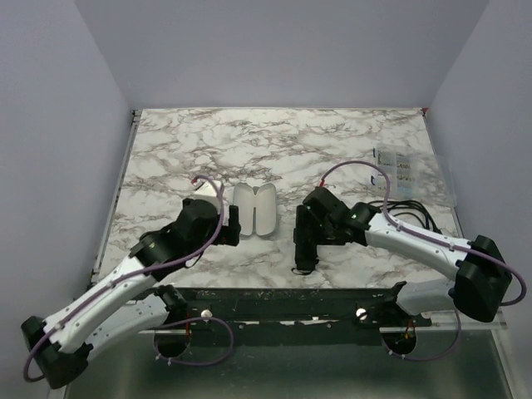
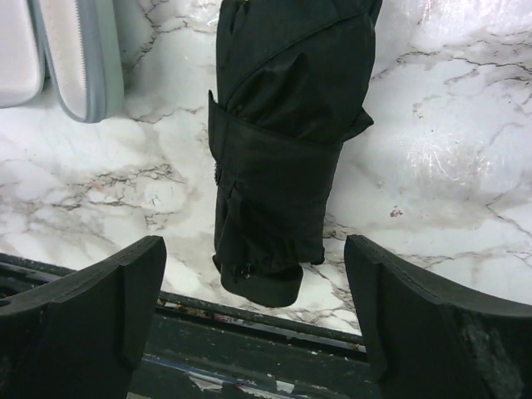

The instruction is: Open the umbrella

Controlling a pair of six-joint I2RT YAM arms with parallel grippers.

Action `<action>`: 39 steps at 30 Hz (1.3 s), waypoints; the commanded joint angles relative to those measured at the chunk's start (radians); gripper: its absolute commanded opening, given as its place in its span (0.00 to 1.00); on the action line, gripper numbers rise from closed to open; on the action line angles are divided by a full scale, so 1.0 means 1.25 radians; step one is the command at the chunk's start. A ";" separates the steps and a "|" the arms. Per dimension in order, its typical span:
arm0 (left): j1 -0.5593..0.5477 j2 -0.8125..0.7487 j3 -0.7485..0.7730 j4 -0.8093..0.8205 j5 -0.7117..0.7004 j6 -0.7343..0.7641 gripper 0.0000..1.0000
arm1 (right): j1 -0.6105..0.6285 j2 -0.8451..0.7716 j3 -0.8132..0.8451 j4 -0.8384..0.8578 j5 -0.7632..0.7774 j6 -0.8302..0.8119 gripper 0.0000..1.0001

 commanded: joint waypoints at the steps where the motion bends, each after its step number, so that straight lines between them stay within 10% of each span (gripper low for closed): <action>1: 0.089 0.241 0.078 0.100 0.055 0.012 0.89 | 0.005 -0.078 -0.022 0.009 0.005 0.007 0.96; 18: 0.252 0.783 0.305 0.114 0.159 -0.022 0.51 | 0.005 -0.336 -0.024 -0.087 -0.004 0.039 0.97; 28: 0.289 0.846 0.294 0.122 0.168 -0.029 0.38 | 0.005 -0.352 -0.017 -0.101 -0.013 0.041 0.97; 31: 0.292 0.840 0.293 0.125 0.176 -0.023 0.02 | 0.004 -0.354 -0.017 -0.101 -0.016 0.042 0.97; 39: 0.438 0.724 0.303 0.058 0.122 -0.055 0.00 | 0.004 -0.349 -0.029 -0.084 -0.029 0.048 0.97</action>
